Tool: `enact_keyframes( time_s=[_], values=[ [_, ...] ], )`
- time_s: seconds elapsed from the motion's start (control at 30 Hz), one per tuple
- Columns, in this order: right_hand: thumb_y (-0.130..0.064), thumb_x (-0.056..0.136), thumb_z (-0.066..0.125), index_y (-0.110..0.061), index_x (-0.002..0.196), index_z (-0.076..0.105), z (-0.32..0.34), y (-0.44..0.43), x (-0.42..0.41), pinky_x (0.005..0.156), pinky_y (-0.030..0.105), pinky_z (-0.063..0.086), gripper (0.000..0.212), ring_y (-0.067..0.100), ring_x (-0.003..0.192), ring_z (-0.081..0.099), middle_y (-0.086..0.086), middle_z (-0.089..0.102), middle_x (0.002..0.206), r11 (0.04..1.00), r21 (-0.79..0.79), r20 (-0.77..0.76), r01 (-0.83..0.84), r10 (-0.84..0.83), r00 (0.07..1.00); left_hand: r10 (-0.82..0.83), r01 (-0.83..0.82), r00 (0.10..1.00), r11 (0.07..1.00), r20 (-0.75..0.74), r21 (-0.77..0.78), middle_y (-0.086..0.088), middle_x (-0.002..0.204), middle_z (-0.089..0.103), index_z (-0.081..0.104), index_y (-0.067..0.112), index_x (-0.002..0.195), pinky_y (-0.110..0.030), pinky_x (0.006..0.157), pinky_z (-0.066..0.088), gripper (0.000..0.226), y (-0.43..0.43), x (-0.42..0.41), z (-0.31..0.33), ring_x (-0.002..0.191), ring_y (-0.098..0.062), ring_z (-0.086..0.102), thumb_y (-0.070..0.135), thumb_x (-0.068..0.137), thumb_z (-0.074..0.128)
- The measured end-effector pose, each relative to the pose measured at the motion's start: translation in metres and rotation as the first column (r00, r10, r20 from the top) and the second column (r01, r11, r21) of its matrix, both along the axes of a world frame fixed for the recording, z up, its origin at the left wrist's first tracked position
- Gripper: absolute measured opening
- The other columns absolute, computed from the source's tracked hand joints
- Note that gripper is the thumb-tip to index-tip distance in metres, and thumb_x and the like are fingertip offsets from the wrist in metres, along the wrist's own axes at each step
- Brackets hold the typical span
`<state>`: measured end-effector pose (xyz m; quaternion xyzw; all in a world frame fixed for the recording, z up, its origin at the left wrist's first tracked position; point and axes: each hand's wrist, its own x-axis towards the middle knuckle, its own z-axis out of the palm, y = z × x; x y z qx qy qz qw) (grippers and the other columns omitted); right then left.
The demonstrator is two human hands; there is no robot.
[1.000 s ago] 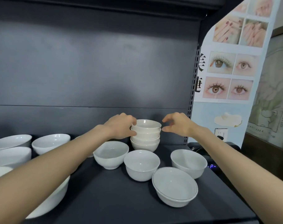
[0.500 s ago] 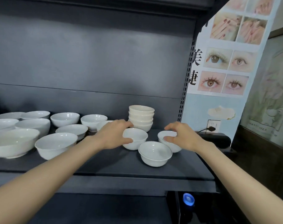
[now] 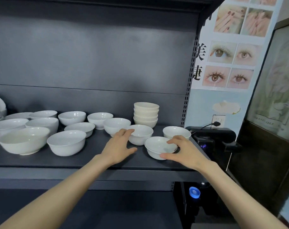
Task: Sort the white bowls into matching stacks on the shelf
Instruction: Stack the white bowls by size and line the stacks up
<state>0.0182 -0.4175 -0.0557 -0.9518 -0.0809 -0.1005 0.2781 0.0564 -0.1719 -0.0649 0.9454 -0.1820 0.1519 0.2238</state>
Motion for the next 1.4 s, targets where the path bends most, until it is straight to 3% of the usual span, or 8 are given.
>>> enact_keyframes(
  time_s=[0.3,0.4,0.5,0.83,1.07,1.17,1.27,1.4],
  values=[
    [-0.045,0.065,0.083,-0.02,0.093,0.067,-0.015,0.014,0.002,0.089,0.02,0.034,0.04,0.013,0.108,0.048,-0.008,0.041,0.118,0.993,0.09,0.042,0.075,-0.079,0.996,-0.058,0.043,0.992,0.989,-0.111,-0.141,-0.003,0.147,0.038,0.032,0.022,0.146,-0.032,0.108,0.033,0.07,0.017,0.018,-0.014,0.133,-0.021,0.039,0.034,0.086,0.066],
    [-0.035,0.062,0.088,-0.019,0.075,0.067,-0.021,0.016,0.0,0.091,0.023,0.04,0.03,0.013,0.106,0.051,-0.007,0.044,0.125,0.972,0.212,0.076,0.099,-0.118,0.99,-0.098,0.074,0.989,0.977,-0.114,-0.202,0.001,0.151,0.036,0.032,0.021,0.147,-0.028,0.11,0.029,0.07,0.019,0.021,-0.017,0.136,-0.017,0.036,0.031,0.086,0.067],
    [-0.026,0.059,0.09,-0.023,0.063,0.066,-0.022,0.02,-0.004,0.081,0.013,0.042,0.025,0.014,0.095,0.057,-0.006,0.05,0.121,0.947,0.301,0.113,0.11,-0.15,0.982,-0.118,0.089,0.987,0.968,-0.113,-0.233,0.002,0.153,0.033,0.03,0.019,0.148,-0.027,0.111,0.027,0.072,0.017,0.021,-0.021,0.139,-0.017,0.033,0.029,0.087,0.067],
    [-0.025,0.056,0.091,-0.018,0.064,0.072,-0.018,0.024,-0.014,0.084,0.025,0.051,0.022,0.015,0.09,0.063,-0.006,0.06,0.107,0.901,0.421,0.171,0.099,-0.186,0.968,-0.152,0.118,0.983,0.953,-0.103,-0.28,0.003,0.149,0.038,0.034,0.02,0.145,-0.03,0.111,0.031,0.073,0.022,0.014,-0.022,0.135,-0.016,0.037,0.03,0.083,0.071],
    [-0.015,0.056,0.091,-0.015,0.063,0.074,0.01,0.041,-0.017,0.075,0.008,0.049,0.018,0.004,0.092,0.063,-0.011,0.06,0.102,0.841,0.536,0.255,-0.066,-0.087,0.963,-0.283,0.167,0.941,0.866,-0.185,-0.471,0.01,0.124,0.056,0.042,0.022,0.141,-0.026,0.1,0.044,0.081,0.025,-0.006,-0.014,0.112,-0.005,0.056,0.031,0.071,0.083],
    [-0.017,0.056,0.091,-0.017,0.063,0.074,0.019,0.056,-0.011,0.08,0.014,0.051,0.018,0.008,0.093,0.065,-0.011,0.061,0.106,0.825,0.546,0.259,-0.143,-0.004,0.966,-0.371,0.193,0.901,0.807,-0.225,-0.558,0.011,0.127,0.059,0.042,0.029,0.14,-0.027,0.097,0.047,0.09,0.029,-0.016,-0.007,0.114,-0.005,0.057,0.04,0.062,0.085],
    [-0.018,0.055,0.091,-0.027,0.058,0.073,0.025,0.074,-0.005,0.087,0.024,0.05,0.021,0.01,0.098,0.064,-0.008,0.06,0.114,0.806,0.549,0.262,-0.223,0.088,0.961,-0.415,0.199,0.891,0.722,-0.184,-0.663,0.007,0.123,0.064,0.051,0.032,0.129,-0.028,0.097,0.05,0.079,0.04,-0.029,-0.001,0.113,-0.007,0.061,0.04,0.058,0.083],
    [-0.017,0.057,0.09,-0.022,0.066,0.074,0.029,0.098,0.002,0.08,0.013,0.047,0.02,0.004,0.101,0.062,-0.015,0.056,0.118,0.794,0.526,0.223,-0.304,0.216,0.95,-0.279,0.095,0.951,0.676,-0.135,-0.731,0.001,0.11,0.07,0.057,0.02,0.113,-0.017,0.085,0.05,0.048,0.063,-0.047,0.002,0.103,-0.008,0.066,0.012,0.073,0.081]
  ],
)
